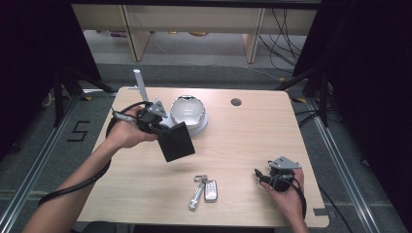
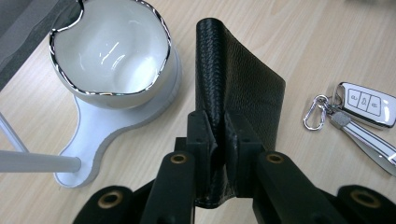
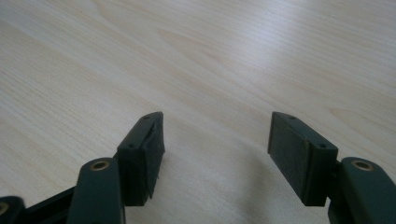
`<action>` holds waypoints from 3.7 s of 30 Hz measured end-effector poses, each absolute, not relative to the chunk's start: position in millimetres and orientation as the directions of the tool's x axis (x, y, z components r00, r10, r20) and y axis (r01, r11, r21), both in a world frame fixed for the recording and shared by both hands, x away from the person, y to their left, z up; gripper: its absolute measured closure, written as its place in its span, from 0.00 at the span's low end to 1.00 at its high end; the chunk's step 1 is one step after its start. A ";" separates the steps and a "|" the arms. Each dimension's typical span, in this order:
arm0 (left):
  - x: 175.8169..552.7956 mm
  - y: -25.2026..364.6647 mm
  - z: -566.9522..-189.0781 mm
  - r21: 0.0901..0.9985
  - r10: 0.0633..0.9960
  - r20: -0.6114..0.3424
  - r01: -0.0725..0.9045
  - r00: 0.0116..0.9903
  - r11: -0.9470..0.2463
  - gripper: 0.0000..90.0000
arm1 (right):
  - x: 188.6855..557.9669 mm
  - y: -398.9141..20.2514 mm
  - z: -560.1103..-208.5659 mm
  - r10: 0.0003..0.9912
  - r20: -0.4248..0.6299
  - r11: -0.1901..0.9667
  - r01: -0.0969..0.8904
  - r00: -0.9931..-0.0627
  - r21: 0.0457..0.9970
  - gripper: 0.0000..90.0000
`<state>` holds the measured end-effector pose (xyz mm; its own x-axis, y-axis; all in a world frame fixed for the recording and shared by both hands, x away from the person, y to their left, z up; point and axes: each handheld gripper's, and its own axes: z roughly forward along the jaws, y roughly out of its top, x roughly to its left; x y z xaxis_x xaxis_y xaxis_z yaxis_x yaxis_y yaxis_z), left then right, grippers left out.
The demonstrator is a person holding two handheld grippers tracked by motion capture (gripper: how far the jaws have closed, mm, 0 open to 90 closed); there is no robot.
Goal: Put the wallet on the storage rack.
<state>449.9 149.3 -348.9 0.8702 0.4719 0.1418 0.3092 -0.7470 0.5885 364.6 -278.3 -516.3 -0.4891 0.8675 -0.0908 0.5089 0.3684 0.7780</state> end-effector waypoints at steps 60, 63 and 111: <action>498.2 132.2 -324.0 0.631 0.489 0.238 0.249 0.839 -0.735 0.90 | 364.8 -279.4 -516.1 0.870 -0.085 0.360 0.510 -0.485 0.781 0.42; 501.8 131.4 -324.1 0.631 0.496 0.249 0.250 0.832 -0.735 0.90 | 364.1 -278.6 -515.4 0.874 -0.072 0.351 0.522 -0.480 0.778 0.42; 557.2 100.0 -324.1 0.498 0.422 0.333 0.223 0.843 -0.838 0.90 | 364.4 -278.0 -516.4 0.868 -0.094 0.368 0.504 -0.488 0.781 0.42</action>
<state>557.2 100.0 -324.1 0.8431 0.4221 0.3332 0.2229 -0.8382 0.4977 364.4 -278.0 -516.4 -0.4876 0.8680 -0.0943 0.5044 0.3682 0.7810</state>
